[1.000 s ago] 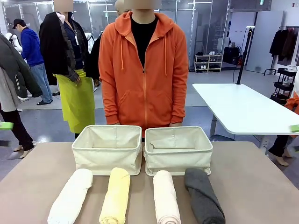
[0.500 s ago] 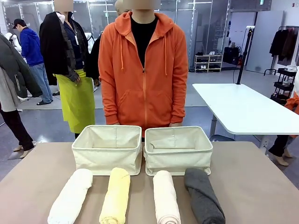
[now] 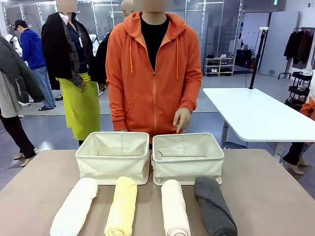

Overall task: Divide the towels into two baskets.
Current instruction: Pick up one hotel-folded towel and place it in the Fabric basket indicated by the person.

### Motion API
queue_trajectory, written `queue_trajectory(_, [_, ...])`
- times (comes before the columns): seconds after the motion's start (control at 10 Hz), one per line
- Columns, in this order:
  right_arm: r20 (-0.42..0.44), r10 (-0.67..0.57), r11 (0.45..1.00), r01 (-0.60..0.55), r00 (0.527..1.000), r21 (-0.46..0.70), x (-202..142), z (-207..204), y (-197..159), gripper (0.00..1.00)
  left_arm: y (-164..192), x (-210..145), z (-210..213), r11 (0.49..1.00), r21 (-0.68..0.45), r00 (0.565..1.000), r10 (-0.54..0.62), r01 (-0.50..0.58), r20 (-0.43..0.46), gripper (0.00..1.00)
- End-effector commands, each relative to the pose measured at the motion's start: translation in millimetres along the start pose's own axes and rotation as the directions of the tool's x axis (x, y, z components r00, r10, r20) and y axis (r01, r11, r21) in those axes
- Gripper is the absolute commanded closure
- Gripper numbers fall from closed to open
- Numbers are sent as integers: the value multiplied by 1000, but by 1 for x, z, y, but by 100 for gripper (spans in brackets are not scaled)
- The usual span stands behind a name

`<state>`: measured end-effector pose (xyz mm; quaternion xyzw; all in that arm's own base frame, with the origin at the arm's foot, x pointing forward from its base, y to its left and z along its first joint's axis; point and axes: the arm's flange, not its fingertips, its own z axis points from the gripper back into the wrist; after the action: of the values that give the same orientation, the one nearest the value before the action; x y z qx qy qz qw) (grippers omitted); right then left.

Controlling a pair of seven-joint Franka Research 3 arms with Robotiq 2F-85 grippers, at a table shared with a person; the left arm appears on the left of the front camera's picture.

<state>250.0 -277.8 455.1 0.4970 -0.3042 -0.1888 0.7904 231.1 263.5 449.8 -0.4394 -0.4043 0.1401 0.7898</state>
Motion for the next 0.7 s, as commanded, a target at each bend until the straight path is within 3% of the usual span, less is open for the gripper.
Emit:
queue_trajectory(0.0, [5,8,1000,-8,1000,14,0,1,2,0,1,0,2,1000,-7,1000,1,0,8,0])
queue_trajectory(0.6, [5,8,1000,-8,1000,14,0,1,2,0,1,0,2,1000,-7,1000,1,0,8,0])
